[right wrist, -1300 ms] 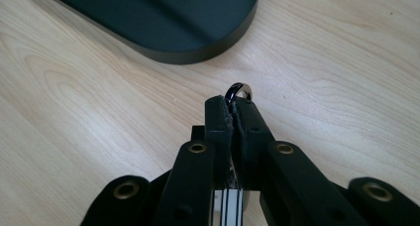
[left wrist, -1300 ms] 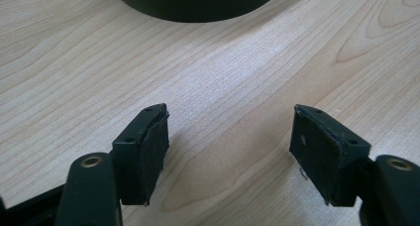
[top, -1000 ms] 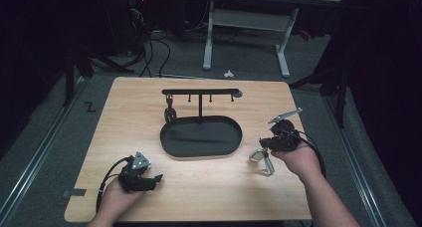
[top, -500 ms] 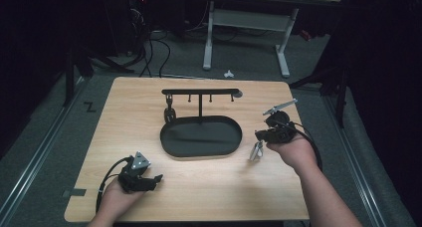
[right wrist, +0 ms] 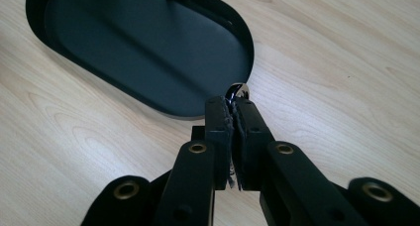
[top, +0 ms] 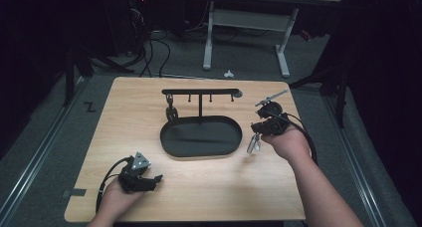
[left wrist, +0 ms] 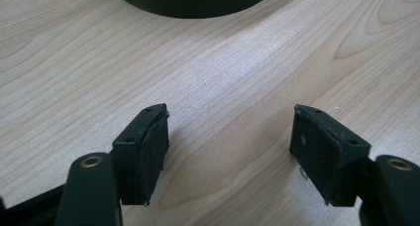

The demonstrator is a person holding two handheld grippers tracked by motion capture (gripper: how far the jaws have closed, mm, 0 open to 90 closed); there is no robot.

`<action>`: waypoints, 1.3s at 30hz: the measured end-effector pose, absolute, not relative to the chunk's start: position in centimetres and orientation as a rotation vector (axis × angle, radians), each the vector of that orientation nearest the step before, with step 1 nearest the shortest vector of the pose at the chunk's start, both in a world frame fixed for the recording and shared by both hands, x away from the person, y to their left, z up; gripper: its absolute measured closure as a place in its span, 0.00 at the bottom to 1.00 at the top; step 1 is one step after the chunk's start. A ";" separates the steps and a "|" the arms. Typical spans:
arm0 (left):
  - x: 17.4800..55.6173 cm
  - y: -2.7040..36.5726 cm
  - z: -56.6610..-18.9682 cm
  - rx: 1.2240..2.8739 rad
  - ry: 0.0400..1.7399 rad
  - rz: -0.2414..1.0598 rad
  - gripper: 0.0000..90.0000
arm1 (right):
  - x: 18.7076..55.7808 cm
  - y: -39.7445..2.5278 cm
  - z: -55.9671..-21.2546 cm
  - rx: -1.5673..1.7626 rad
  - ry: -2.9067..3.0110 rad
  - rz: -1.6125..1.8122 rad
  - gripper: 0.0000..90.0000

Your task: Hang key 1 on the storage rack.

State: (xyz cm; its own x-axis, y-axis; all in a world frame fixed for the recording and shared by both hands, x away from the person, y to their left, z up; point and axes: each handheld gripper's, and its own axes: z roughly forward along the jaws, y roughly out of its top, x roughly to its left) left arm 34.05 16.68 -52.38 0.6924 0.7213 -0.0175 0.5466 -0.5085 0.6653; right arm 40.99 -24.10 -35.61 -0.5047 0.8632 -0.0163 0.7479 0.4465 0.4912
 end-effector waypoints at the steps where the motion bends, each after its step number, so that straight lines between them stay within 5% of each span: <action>1: 34.0 16.7 -52.4 2.245 0.965 0.345 0.35 | 41.1 -23.9 -35.4 1.393 2.430 0.627 0.96; 39: 34.2 16.9 -52.4 2.253 0.965 0.340 0.35 | 45.2 -18.5 -32.5 1.308 2.430 0.711 0.96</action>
State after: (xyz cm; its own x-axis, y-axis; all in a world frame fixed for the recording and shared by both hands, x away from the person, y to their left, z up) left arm 34.16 16.86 -52.42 0.6949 0.7189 -0.0174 0.5487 -0.5144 0.6591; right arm 45.18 -18.54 -32.51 -0.5452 0.8380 -0.0210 0.6946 0.4657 0.5484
